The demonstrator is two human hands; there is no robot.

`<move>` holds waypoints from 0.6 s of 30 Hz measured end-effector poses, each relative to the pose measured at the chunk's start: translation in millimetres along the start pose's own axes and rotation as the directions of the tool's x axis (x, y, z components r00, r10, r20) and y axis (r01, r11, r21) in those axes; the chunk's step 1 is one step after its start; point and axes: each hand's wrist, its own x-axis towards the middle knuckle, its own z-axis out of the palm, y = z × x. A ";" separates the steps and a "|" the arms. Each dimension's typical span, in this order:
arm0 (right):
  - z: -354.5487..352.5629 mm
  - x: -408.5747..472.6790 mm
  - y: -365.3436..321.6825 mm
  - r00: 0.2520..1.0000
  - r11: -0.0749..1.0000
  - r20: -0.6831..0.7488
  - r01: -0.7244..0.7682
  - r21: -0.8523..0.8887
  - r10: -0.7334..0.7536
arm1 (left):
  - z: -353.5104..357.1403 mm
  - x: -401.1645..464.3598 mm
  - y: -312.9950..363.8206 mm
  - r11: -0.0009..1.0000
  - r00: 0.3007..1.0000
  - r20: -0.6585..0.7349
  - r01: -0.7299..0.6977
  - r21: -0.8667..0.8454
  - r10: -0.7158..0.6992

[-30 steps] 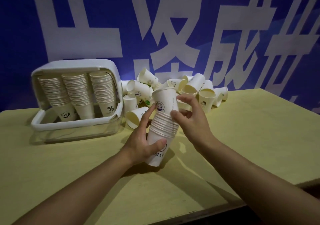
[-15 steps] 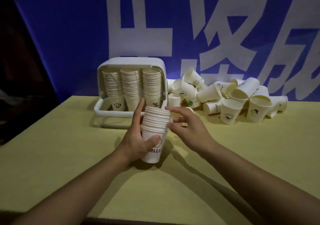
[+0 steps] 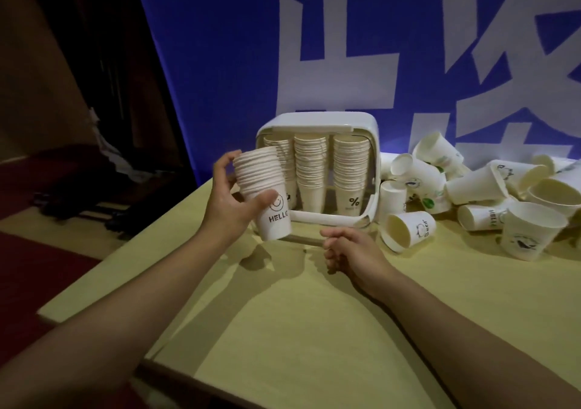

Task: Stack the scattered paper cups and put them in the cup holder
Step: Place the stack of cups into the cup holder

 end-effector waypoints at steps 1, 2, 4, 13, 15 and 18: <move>-0.5 -0.7 3.3 1.000 1.000 0.000 0.025 -0.017 -0.025 | 1.9 6.4 -0.4 1.000 0.999 -0.032 -0.009 0.002 0.009; -0.8 -2.2 6.5 0.999 0.998 0.014 0.048 -0.037 -0.047 | 4.3 12.6 -1.6 1.000 0.998 -0.061 -0.011 0.004 0.011; -0.8 -3.6 10.2 0.996 0.995 0.051 0.076 -0.065 -0.073 | 9.5 23.3 -2.5 1.000 0.994 -0.113 -0.005 0.024 0.008; -2.7 -1.3 11.8 0.990 0.981 0.079 0.130 -0.145 -0.119 | 42.3 49.9 -17.3 0.972 0.978 -0.191 -0.033 0.234 0.079; -2.7 -2.4 10.8 0.990 0.980 0.086 0.123 -0.153 -0.111 | 46.5 51.8 -28.6 0.960 0.980 -0.195 0.007 0.279 0.049; -2.9 -4.1 9.4 0.990 0.980 0.099 0.118 -0.161 -0.103 | 49.1 51.4 -42.1 0.927 0.987 -0.162 0.074 0.368 -0.014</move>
